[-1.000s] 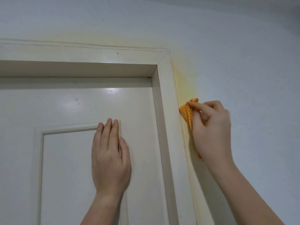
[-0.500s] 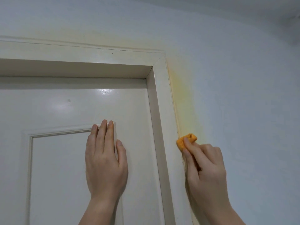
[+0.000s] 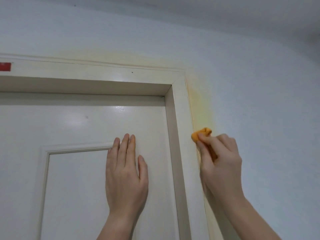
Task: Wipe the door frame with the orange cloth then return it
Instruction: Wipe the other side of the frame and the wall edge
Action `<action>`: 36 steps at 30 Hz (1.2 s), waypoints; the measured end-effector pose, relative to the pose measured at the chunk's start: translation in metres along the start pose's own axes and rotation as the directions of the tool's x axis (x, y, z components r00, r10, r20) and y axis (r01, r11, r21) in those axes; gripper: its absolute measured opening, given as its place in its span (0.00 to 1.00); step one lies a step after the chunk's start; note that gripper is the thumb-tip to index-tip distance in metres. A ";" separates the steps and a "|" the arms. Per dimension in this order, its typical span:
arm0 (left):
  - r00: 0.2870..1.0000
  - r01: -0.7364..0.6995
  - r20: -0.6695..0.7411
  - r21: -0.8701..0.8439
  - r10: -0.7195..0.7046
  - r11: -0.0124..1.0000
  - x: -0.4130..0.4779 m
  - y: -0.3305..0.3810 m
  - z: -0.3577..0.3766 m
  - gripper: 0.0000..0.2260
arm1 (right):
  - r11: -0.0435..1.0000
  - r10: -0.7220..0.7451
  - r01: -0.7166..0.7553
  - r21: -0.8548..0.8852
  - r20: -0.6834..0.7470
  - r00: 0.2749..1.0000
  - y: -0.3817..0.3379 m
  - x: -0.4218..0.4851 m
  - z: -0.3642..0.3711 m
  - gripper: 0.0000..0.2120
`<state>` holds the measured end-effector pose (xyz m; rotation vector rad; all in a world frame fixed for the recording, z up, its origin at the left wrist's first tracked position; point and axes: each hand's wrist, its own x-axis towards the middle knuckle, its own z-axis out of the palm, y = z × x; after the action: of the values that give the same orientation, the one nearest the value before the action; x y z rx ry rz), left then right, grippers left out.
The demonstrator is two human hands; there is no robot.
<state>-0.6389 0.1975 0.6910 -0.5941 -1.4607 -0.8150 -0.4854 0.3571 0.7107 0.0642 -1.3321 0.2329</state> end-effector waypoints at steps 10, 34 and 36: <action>1.000 -0.002 -0.004 -0.045 0.002 0.999 0.006 0.003 0.001 0.26 | 0.999 -0.024 0.028 0.042 -0.086 0.996 -0.006 0.122 0.043 0.04; 0.999 -0.036 0.004 -0.063 0.036 0.997 -0.005 0.006 0.002 0.25 | 0.998 -0.035 0.035 0.053 -0.001 0.999 0.003 0.068 0.021 0.03; 0.999 -0.039 0.009 -0.069 0.040 0.997 -0.007 0.007 0.002 0.25 | 0.998 -0.054 0.053 0.026 0.032 0.998 0.004 0.038 0.008 0.03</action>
<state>-0.6343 0.2037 0.6850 -0.6783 -1.4308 -0.8346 -0.4856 0.3642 0.7489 0.1251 -1.3586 0.2039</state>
